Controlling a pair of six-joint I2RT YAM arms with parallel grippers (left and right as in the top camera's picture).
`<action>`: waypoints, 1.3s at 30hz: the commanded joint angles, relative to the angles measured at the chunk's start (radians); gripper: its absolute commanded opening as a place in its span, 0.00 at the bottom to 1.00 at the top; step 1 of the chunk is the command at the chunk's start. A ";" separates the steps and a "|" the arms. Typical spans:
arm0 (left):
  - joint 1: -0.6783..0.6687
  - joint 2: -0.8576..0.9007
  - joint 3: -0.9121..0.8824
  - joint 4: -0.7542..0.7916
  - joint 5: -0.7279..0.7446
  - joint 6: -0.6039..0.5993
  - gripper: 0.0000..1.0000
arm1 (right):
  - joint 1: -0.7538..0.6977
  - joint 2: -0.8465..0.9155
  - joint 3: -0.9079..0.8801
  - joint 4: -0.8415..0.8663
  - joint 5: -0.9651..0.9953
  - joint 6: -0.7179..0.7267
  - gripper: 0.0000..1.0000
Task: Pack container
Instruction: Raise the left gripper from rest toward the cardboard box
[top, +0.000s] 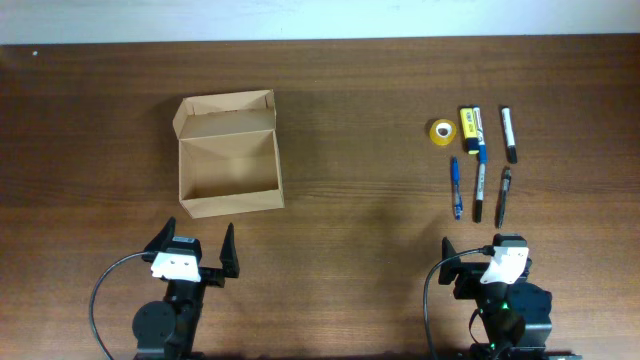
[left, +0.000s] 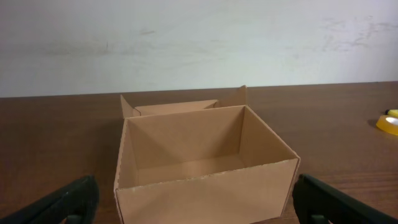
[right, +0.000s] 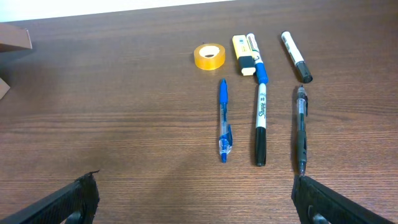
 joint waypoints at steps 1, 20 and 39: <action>0.005 -0.010 -0.004 -0.005 -0.011 0.016 1.00 | -0.007 -0.010 -0.007 0.000 -0.005 0.006 0.99; 0.006 -0.010 -0.004 0.004 -0.022 0.016 1.00 | -0.007 -0.010 -0.007 0.000 -0.005 0.006 0.99; 0.007 0.018 0.031 0.220 0.024 -0.203 1.00 | -0.007 -0.010 -0.007 0.000 -0.005 0.006 0.99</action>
